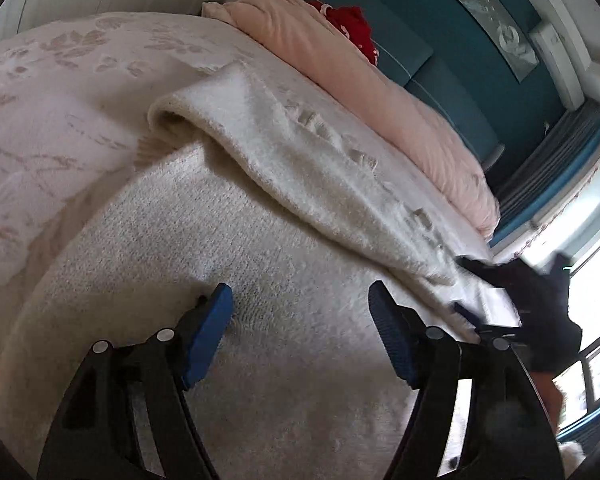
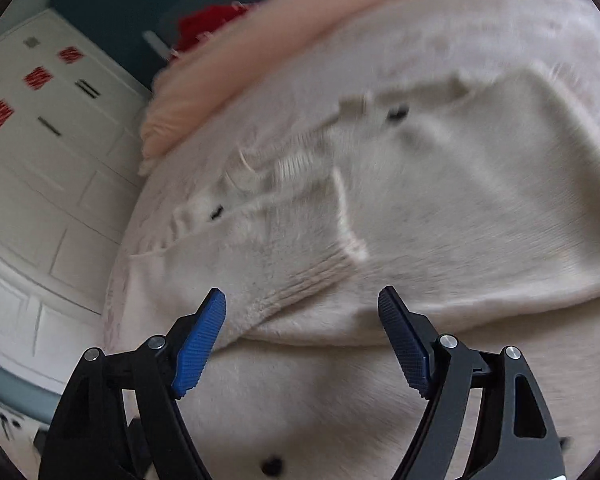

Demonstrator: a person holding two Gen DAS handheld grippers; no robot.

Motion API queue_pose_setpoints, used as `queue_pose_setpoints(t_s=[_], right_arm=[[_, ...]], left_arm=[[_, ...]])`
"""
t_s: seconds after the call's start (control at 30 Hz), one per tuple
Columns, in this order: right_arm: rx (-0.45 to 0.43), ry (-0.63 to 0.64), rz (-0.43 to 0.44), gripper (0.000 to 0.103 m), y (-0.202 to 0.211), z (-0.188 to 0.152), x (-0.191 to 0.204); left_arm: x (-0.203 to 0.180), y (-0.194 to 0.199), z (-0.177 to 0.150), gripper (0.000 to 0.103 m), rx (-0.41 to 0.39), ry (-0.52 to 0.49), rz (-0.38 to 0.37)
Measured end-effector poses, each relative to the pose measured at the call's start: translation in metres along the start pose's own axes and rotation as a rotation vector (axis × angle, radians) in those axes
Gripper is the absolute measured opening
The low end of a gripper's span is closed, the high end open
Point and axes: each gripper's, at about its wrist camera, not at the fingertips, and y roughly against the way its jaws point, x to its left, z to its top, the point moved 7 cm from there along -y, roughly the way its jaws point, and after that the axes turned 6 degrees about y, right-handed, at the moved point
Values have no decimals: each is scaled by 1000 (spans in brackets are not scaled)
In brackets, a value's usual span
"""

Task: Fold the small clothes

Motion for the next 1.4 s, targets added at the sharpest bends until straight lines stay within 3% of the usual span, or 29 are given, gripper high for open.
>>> queue_pose_setpoints(t_s=[0.07,0.1,0.13,0.17,0.33,0.43,0.47,0.5,0.6,0.7,0.77,0.87,0.9,0.93,1.0,1.07,1.17,1.2,1.23,1.27,1.3,1.33,1.4], right_arm=[[-2,15,-35,72,-10,-1,7],[-5,31,-39,52,-14,-1,13],[8,41,-30,17,-19,-2,19],[14,44,-23,7,-22,-1,23],[-112,146,37,8,8,32,72],[-162,210,85,7,32,64,106],[-195,223,101,7,47,77,115],[-223,228,107,7,60,85,117],[-351,235,108,7,113,116,111],[-374,230,31,7,139,121,63],[-314,186,-59,7,124,104,11],[-125,54,-176,7,71,55,-79],[-64,6,-179,7,55,34,-104],[-56,-25,-155,6,51,24,-113],[-97,-56,-99,6,58,21,-113],[-127,-40,-64,9,66,28,-103],[-124,-22,-94,24,65,33,-101],[-118,-47,-85,34,63,35,-108],[-114,-77,-70,35,58,39,-110],[-107,-117,-46,35,54,42,-114],[-100,-130,-40,28,51,45,-118],[-98,-128,-43,8,49,50,-118],[-159,-97,-30,7,66,61,-109]], left_arm=[[3,7,11,68,-7,77,-42],[5,9,20,69,-8,126,-64],[11,11,30,69,-4,180,-86],[18,6,44,70,-2,250,-101],[47,-26,93,70,20,553,-143],[53,-36,106,67,19,627,-122],[52,-38,111,58,9,630,-108],[49,-38,116,44,-10,616,-104],[39,-31,133,22,-81,542,-88],[30,-43,130,18,-52,460,-52],[28,-57,117,15,-6,392,-1],[38,-71,88,13,29,371,57],[40,-72,83,10,18,356,59],[37,-70,80,10,-11,290,69],[29,-70,78,10,-28,162,114],[27,-69,77,10,-41,121,124],[30,-69,76,10,-60,106,128],[29,-69,75,11,-67,93,131],[28,-70,75,11,-71,90,130],[27,-71,78,11,-71,93,126],[29,-71,78,11,-70,96,122],[29,-71,78,11,-71,98,118],[32,-69,77,11,-71,94,119]])
